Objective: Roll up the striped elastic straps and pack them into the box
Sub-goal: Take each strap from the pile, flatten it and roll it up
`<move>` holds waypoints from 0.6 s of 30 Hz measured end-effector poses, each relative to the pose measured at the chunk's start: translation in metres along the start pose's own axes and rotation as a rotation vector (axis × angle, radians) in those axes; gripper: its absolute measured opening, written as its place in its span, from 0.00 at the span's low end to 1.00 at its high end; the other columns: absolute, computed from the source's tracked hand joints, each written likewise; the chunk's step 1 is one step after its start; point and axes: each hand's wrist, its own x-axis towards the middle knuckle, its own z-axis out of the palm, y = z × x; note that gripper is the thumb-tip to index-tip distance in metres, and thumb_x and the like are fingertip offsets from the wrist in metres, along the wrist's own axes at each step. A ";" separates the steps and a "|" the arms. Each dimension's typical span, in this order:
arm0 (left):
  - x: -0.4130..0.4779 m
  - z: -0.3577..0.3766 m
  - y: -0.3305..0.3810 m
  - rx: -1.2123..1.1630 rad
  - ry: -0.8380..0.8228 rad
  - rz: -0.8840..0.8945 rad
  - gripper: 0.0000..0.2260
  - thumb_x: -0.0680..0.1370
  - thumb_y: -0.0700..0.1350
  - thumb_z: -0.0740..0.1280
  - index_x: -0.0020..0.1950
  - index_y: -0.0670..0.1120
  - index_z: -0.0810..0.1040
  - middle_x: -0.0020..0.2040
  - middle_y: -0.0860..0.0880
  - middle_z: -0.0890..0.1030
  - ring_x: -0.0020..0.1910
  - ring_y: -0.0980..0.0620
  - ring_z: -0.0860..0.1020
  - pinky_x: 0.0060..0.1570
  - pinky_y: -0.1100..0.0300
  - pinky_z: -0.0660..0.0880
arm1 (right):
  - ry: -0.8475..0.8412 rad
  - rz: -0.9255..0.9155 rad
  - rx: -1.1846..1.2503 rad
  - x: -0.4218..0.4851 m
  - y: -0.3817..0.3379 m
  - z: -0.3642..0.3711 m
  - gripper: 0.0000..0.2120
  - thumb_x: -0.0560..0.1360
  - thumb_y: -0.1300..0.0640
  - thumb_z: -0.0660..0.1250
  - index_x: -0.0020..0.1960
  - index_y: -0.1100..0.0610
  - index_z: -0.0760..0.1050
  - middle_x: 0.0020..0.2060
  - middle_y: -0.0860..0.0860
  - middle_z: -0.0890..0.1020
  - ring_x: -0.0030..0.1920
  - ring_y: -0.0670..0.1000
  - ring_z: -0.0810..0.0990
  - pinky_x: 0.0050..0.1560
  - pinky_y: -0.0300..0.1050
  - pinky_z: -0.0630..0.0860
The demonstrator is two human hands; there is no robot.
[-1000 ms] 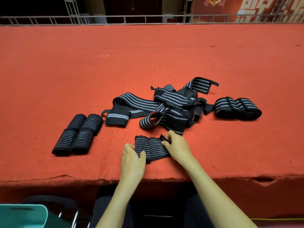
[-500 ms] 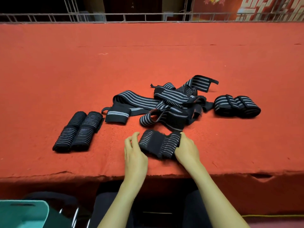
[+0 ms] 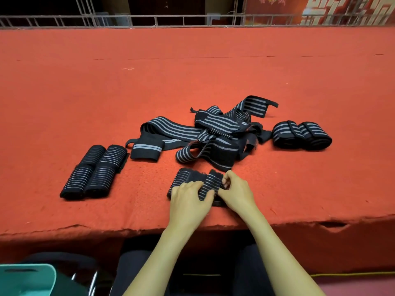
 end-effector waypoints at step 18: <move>0.013 -0.042 -0.066 -0.131 -0.079 -0.509 0.07 0.78 0.44 0.62 0.48 0.40 0.73 0.46 0.37 0.80 0.43 0.38 0.80 0.44 0.52 0.73 | 0.251 0.095 0.047 0.015 0.046 -0.067 0.10 0.70 0.66 0.71 0.45 0.57 0.71 0.41 0.54 0.78 0.46 0.57 0.77 0.42 0.44 0.65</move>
